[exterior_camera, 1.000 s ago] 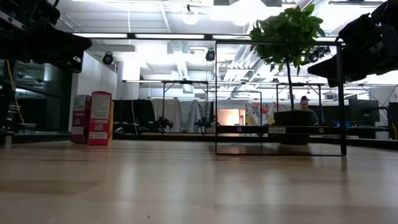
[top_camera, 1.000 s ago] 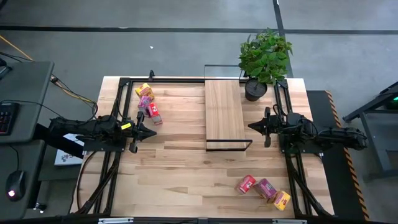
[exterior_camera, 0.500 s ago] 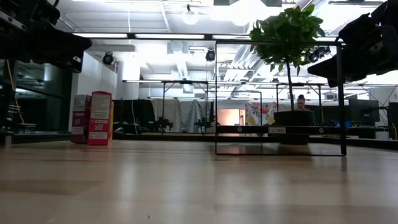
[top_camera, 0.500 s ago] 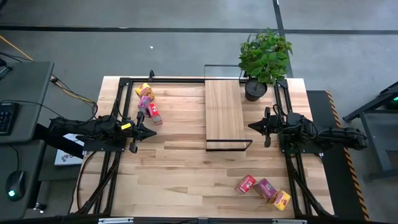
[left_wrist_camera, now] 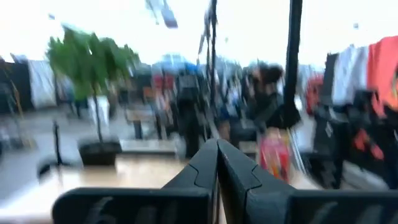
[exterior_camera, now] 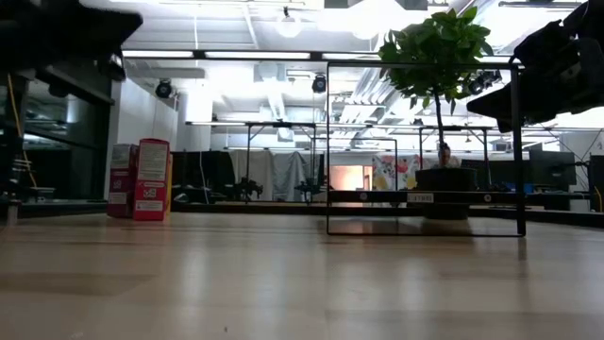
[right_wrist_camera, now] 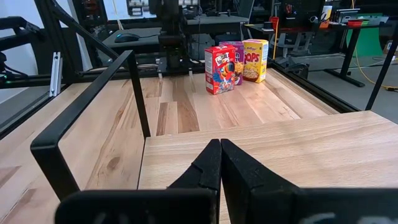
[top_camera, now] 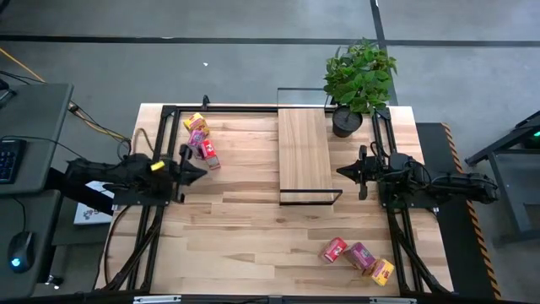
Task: Stack cereal on shelf
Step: Put the top red cereal box on the shelf
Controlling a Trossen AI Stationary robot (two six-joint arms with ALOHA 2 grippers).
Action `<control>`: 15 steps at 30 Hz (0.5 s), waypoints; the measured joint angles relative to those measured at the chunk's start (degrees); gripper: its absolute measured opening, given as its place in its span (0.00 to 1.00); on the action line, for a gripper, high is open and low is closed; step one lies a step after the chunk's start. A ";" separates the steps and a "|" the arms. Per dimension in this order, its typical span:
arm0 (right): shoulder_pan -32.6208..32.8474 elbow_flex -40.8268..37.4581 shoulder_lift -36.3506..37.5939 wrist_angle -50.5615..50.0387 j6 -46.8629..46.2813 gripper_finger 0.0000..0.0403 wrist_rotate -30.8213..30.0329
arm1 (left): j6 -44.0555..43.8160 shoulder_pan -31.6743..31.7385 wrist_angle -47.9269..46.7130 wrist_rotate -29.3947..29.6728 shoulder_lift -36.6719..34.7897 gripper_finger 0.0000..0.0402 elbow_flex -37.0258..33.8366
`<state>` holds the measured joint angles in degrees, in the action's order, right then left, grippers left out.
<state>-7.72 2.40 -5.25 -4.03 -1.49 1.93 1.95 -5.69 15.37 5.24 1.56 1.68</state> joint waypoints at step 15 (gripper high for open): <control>-0.01 0.00 0.01 0.00 -0.01 0.00 0.00 | -7.35 1.22 -31.71 28.21 34.90 0.47 25.55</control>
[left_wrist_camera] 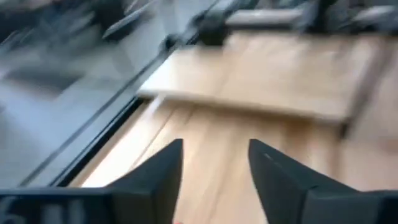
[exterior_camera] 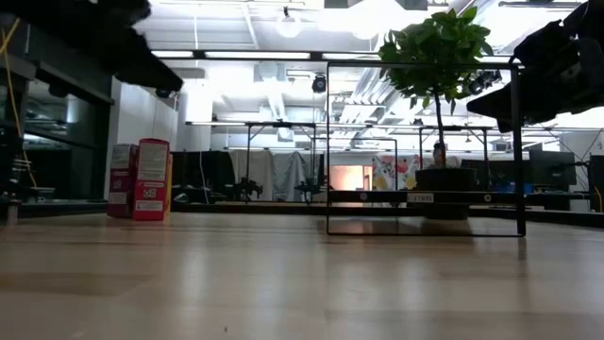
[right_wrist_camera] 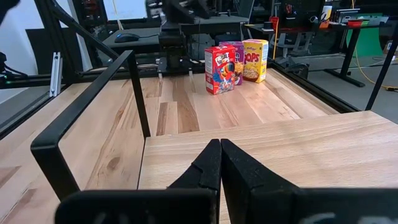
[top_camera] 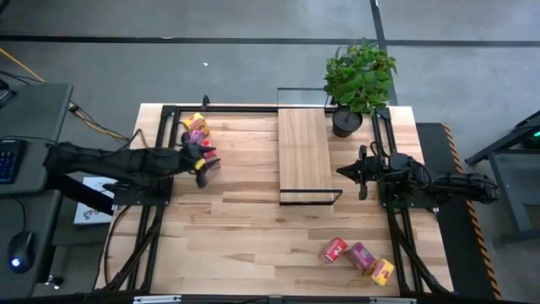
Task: Stack cereal on shelf
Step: Put the top red cereal box on the shelf
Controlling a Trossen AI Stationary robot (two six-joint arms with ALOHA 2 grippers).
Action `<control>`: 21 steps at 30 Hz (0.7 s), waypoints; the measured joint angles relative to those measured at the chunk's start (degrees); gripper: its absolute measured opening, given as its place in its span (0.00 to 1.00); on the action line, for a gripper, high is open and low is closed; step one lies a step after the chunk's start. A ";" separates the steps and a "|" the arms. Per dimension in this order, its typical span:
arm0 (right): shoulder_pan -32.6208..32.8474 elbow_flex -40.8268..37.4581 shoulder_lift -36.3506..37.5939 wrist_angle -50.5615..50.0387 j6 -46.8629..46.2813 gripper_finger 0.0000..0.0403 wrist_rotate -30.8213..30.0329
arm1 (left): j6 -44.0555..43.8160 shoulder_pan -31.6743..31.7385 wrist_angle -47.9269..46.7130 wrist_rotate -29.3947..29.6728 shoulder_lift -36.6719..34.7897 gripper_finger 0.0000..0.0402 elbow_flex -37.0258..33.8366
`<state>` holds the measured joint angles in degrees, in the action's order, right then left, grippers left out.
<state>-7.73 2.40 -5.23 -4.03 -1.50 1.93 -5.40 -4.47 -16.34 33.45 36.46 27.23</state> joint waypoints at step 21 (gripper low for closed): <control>0.02 -0.01 0.00 0.00 0.02 0.00 0.00 | -30.90 -2.08 -18.19 16.46 8.94 0.58 8.83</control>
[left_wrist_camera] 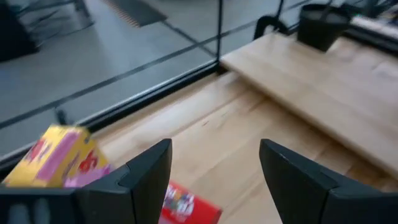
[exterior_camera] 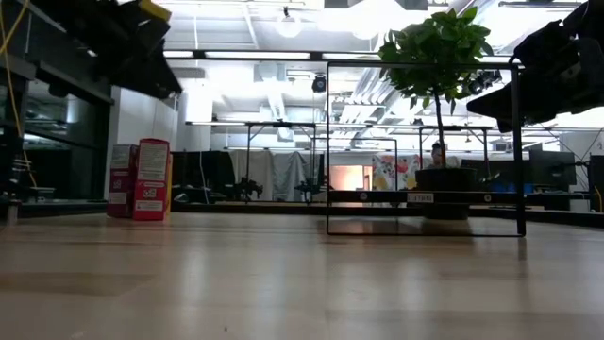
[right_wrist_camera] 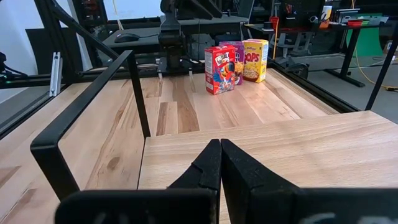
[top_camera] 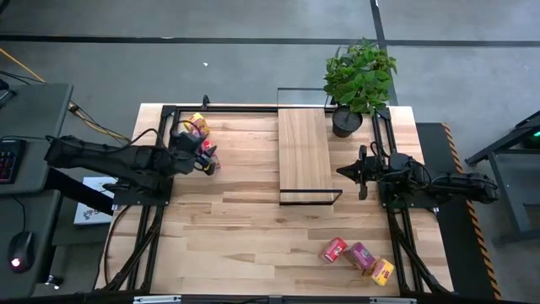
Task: Stack cereal on shelf
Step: Put the top red cereal box on the shelf
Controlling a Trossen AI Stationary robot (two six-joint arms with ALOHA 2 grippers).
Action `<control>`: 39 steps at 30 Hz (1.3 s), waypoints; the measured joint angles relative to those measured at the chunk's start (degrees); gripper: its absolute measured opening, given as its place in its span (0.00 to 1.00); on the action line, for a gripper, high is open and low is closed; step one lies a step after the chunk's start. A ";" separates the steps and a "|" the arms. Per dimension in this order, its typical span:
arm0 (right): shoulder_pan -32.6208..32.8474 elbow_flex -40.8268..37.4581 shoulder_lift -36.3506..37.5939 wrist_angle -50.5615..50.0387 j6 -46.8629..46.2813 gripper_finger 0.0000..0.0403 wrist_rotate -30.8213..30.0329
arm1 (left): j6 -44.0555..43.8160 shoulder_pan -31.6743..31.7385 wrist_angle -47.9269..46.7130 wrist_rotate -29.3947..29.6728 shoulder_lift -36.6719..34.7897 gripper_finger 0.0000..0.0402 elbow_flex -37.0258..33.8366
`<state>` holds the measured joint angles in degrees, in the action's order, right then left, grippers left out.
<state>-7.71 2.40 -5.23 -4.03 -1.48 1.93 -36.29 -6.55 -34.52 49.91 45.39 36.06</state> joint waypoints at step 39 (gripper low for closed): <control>0.00 0.00 -0.02 0.02 -0.01 0.00 0.00 | 35.82 6.53 -8.26 -23.53 2.55 0.85 10.52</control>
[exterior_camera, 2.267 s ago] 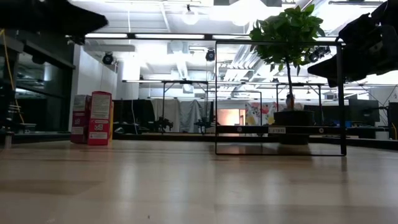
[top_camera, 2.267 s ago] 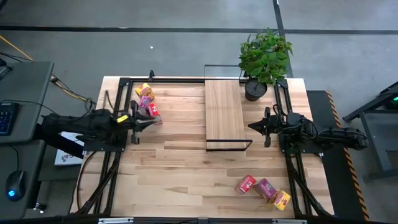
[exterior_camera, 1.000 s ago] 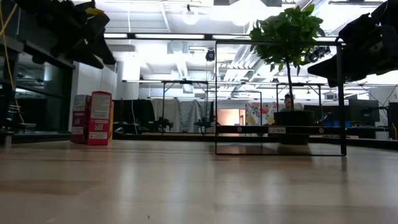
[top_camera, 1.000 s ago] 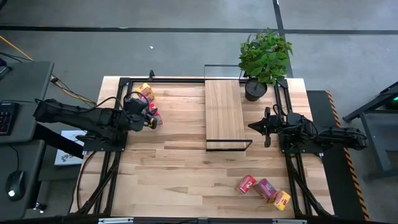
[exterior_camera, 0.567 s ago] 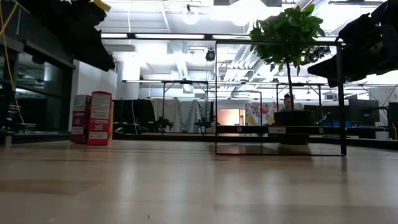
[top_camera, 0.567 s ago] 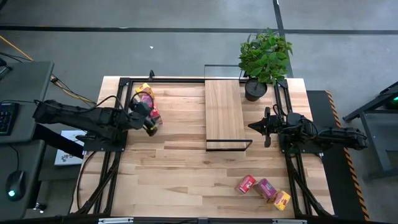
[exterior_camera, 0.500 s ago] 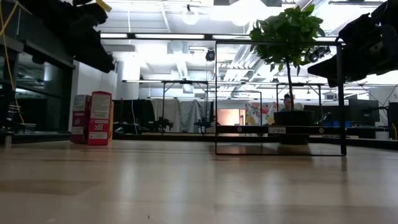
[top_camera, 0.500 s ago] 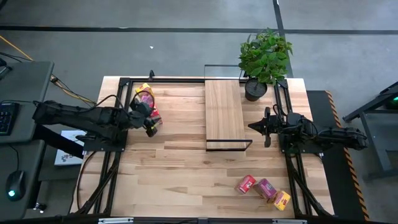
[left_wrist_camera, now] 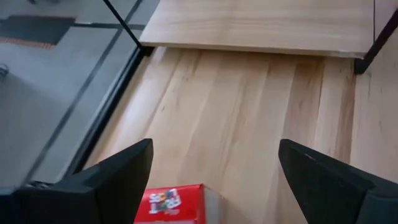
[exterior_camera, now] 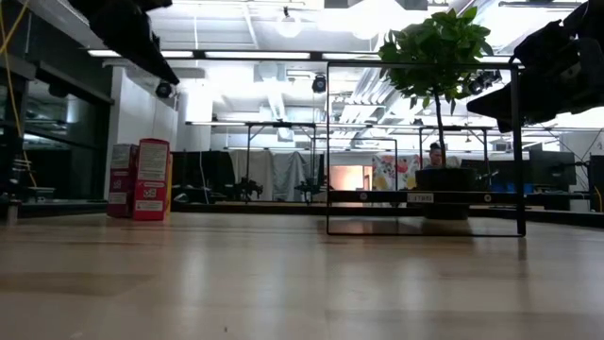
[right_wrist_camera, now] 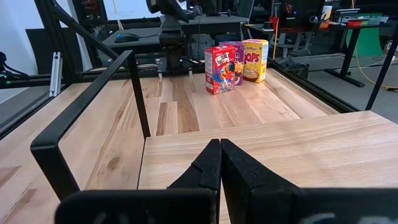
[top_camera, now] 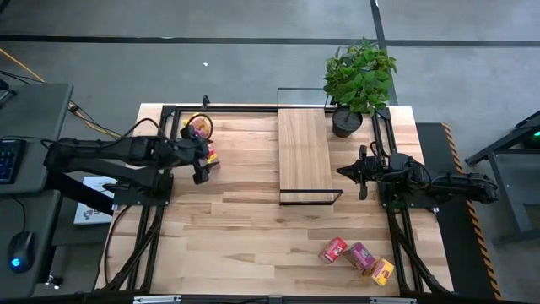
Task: Stack cereal on shelf
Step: Put the top red cereal box on the shelf
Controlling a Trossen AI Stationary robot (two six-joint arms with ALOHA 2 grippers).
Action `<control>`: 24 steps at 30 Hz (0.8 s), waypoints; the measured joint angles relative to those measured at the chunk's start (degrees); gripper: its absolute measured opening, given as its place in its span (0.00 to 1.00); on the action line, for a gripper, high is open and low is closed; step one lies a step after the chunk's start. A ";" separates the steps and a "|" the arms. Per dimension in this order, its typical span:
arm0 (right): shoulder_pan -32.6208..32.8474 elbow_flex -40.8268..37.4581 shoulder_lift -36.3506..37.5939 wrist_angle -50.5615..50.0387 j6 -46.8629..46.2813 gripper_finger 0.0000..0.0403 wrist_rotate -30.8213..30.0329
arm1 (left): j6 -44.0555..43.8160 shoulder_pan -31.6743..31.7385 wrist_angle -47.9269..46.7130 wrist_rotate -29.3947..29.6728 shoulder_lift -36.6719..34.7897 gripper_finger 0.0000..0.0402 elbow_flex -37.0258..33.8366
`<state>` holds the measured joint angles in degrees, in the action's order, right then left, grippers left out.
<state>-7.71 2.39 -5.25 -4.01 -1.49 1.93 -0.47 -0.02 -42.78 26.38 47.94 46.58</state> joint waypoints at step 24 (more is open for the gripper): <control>0.01 0.02 0.02 -0.02 0.01 0.00 0.00 | 43.24 1.46 -21.84 6.44 24.01 0.85 7.90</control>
<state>-7.70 2.42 -5.23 -4.03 -1.48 1.93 42.77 1.44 -64.62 32.82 71.96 54.48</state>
